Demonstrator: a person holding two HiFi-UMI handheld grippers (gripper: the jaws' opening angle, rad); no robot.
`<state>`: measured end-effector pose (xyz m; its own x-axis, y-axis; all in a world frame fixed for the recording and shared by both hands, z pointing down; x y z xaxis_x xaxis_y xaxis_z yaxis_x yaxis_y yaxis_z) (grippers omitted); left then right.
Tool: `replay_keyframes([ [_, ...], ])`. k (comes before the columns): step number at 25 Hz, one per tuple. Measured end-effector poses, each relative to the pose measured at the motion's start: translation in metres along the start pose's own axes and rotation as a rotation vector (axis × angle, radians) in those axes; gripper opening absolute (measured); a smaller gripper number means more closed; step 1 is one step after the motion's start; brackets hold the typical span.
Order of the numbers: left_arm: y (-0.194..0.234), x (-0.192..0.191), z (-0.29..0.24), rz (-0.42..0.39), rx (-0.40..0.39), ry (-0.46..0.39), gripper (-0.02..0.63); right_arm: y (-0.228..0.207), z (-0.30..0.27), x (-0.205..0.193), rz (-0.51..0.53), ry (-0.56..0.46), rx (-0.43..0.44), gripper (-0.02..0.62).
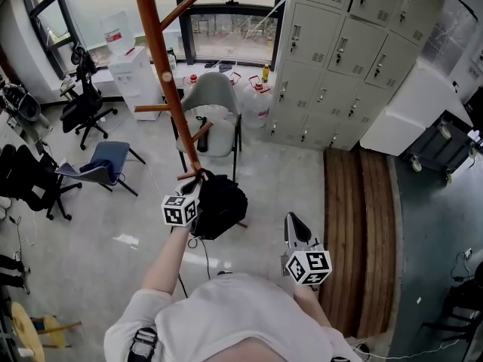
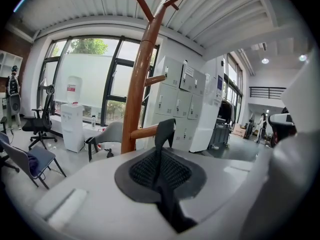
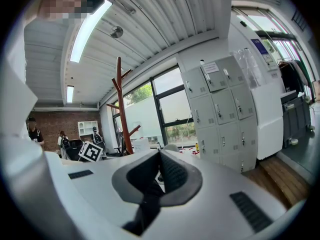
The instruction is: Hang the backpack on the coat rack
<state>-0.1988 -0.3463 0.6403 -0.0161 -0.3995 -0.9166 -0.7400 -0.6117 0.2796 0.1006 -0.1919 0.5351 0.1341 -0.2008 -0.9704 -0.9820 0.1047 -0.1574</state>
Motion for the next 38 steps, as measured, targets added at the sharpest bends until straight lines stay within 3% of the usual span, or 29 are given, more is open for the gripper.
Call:
replay_keyframes([
  [4, 0.002, -0.002, -0.001, 0.005, 0.005, 0.003, 0.014, -0.003, 0.002, -0.003, -0.004, 0.012, -0.003, 0.008],
  [13, 0.003, -0.007, -0.005, -0.073, 0.047, 0.035, 0.030, -0.002, 0.001, -0.003, -0.002, 0.019, -0.002, 0.008],
  [18, 0.000, -0.007, 0.001, -0.092, 0.054, -0.013, 0.164, -0.001, 0.002, -0.007, -0.004, 0.029, 0.003, 0.008],
  [20, -0.001, -0.006, 0.006, -0.104, 0.058, -0.029, 0.189, 0.000, 0.002, -0.008, -0.007, 0.035, 0.006, 0.008],
  [29, -0.026, 0.019, 0.025, -0.201, 0.046, -0.108, 0.190, 0.002, 0.003, -0.011, -0.009, 0.039, 0.018, 0.008],
  [38, -0.062, 0.073, 0.058, -0.241, 0.047, -0.294, 0.189, -0.002, 0.008, -0.008, -0.013, 0.024, 0.017, 0.008],
])
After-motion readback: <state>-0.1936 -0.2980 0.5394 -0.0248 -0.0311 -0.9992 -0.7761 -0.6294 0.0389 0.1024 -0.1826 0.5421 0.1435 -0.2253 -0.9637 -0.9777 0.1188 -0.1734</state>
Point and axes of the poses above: the fingertips, and each gripper's own axes: z backward along the fingers, y to its left, x out of its top, the point moved 3 cm from there along z, backward along the fingers, and after that the axes turned 14 degrees about -x, right-handed, at the moved point
